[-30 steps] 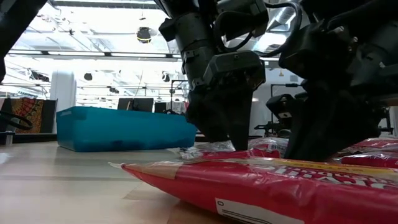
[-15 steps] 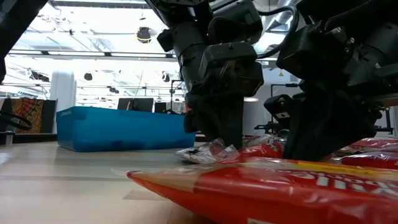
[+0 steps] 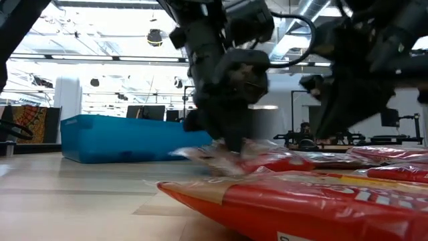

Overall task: Sort popcorn bags into baskets
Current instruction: Put the red popcorn bag into the blue bin

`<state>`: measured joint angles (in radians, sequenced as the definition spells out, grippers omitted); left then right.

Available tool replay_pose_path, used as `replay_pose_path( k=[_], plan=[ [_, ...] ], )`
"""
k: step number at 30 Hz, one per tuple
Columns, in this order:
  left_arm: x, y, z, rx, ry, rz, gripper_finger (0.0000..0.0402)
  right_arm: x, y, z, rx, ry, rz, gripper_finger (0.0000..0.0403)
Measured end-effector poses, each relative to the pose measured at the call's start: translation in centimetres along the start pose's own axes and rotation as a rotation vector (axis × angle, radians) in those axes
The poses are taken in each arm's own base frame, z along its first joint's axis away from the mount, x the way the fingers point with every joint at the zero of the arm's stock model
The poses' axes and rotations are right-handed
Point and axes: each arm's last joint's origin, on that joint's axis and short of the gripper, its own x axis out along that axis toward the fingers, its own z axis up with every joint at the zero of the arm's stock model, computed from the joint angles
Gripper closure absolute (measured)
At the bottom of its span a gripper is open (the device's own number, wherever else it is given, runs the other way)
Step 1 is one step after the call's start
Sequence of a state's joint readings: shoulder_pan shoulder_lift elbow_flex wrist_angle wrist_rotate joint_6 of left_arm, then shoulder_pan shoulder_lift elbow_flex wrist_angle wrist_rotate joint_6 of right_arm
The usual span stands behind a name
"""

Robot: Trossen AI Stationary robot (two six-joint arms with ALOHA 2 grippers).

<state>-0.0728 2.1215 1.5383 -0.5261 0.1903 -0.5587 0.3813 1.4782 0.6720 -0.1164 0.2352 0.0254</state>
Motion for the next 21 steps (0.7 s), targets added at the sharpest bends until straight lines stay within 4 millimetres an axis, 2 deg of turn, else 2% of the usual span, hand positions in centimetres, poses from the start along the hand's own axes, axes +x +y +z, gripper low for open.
replay_pose_path(
  k=[4, 12, 15, 21],
  plan=[
    [-1.8, -0.1, 0.4, -0.073, -0.044, 0.011, 0.0401, -2.9, -0.7, 0.3, 0.008, -0.034, -0.003, 0.0358],
    [-8.2, -1.7, 1.0, -0.215, -0.211, -0.023, 0.04, -7.5, -2.1, 0.5, 0.058, -0.136, -0.088, 0.0373],
    [-10.9, -1.8, 0.8, -0.293, -0.288, 0.024, 0.04, -8.5, -2.4, 0.5, 0.07, -0.16, -0.113, 0.0379],
    [-15.6, -0.9, -0.8, -0.53, -0.442, 0.247, 0.04, -9.1, -2.9, 0.3, 0.08, -0.163, -0.139, 0.0377]
  ],
)
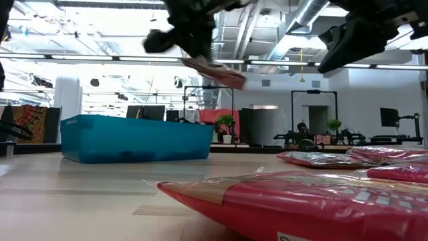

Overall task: Sort popcorn bags into baskets
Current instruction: Put the red popcorn bag into the blue bin

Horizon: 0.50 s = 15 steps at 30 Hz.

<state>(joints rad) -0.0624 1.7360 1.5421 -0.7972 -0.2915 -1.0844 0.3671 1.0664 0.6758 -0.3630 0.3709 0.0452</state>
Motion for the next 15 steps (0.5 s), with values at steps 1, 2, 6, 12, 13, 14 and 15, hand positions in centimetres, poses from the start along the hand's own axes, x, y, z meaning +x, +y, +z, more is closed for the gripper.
replay_pose_path(
  k=[1, 2, 6, 12, 13, 14, 15],
  plan=[
    [-0.6, 0.3, 0.2, -0.044, -0.043, 0.033, 0.04, 0.0, -0.1, -0.1, -0.001, 0.011, -0.004, 0.0375],
    [-1.1, 0.7, 0.3, -0.084, -0.088, 0.071, 0.04, 0.1, -0.1, -0.1, -0.001, 0.015, -0.005, 0.0373],
    [-2.7, 2.2, 0.3, -0.227, -0.244, 0.219, 0.0401, 0.1, -0.2, -0.2, -0.002, 0.025, -0.008, 0.0368],
    [-2.5, 4.0, -0.6, -0.397, -0.348, 0.351, 0.0401, 0.1, -0.2, -0.3, -0.003, 0.028, -0.008, 0.0374],
    [-2.1, 4.3, -0.9, -0.422, -0.351, 0.358, 0.0401, 0.1, -0.2, -0.3, -0.004, 0.029, -0.008, 0.0376],
    [-1.6, 4.6, -1.2, -0.448, -0.351, 0.367, 0.0401, 0.1, -0.2, -0.3, -0.004, 0.029, -0.008, 0.0378],
    [-1.2, 4.8, -1.5, -0.476, -0.355, 0.371, 0.0401, 0.1, -0.2, -0.3, -0.004, 0.029, -0.007, 0.0379]
  ],
)
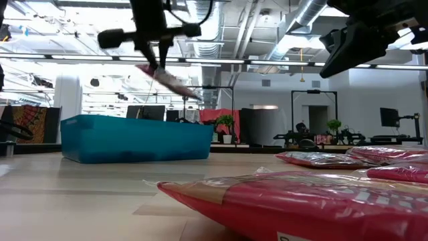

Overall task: Sort popcorn bags into baskets
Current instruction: Put the red popcorn bag into the blue bin

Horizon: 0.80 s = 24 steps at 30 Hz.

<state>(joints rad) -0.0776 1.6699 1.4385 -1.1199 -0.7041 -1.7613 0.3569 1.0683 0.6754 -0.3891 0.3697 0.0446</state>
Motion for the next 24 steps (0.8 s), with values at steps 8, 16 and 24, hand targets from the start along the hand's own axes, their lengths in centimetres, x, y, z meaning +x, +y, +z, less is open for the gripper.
replay_pose_path(
  k=[8, 16, 24],
  plan=[
    [3.8, 2.2, -2.2, -0.209, -0.005, 0.035, 0.0401, 0.0, 0.0, 0.0, -0.001, 0.0, 0.0, 0.037],
    [6.4, 2.5, -2.2, -0.25, 0.022, 0.001, 0.0401, 0.0, 0.0, 0.0, -0.001, 0.0, 0.001, 0.0368],
    [7.1, 2.5, -1.6, -0.172, 0.062, 0.017, 0.0348, 0.0, 0.0, -0.2, -0.008, 0.019, 0.003, 0.0373]
  ],
)
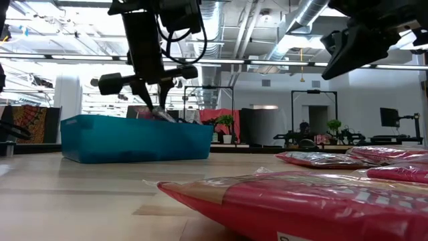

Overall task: Sort popcorn bags into baskets
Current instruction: Put the red popcorn bag into the blue bin

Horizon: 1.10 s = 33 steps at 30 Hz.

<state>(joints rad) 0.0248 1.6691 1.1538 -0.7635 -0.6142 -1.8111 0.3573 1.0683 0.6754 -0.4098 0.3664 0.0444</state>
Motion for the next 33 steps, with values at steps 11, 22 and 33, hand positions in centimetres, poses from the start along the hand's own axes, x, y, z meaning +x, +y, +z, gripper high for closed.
replay_pose_path(
  k=[11, 22, 33],
  plan=[
    [-1.2, -0.8, 0.5, 0.124, 0.07, -0.1, 0.0176, -0.2, 0.8, 0.6, 0.005, -0.06, 0.101, 0.0354],
    [-6.8, 0.1, 3.1, 0.251, 0.118, -0.253, 0.0135, 2.3, 3.3, 2.0, -0.006, -0.153, 0.371, 0.0353],
    [-10.3, 0.4, 2.4, 0.352, 0.139, -0.426, 0.0135, 10.4, 9.5, 4.0, -0.041, -0.202, 0.661, 0.0383]
  ],
)
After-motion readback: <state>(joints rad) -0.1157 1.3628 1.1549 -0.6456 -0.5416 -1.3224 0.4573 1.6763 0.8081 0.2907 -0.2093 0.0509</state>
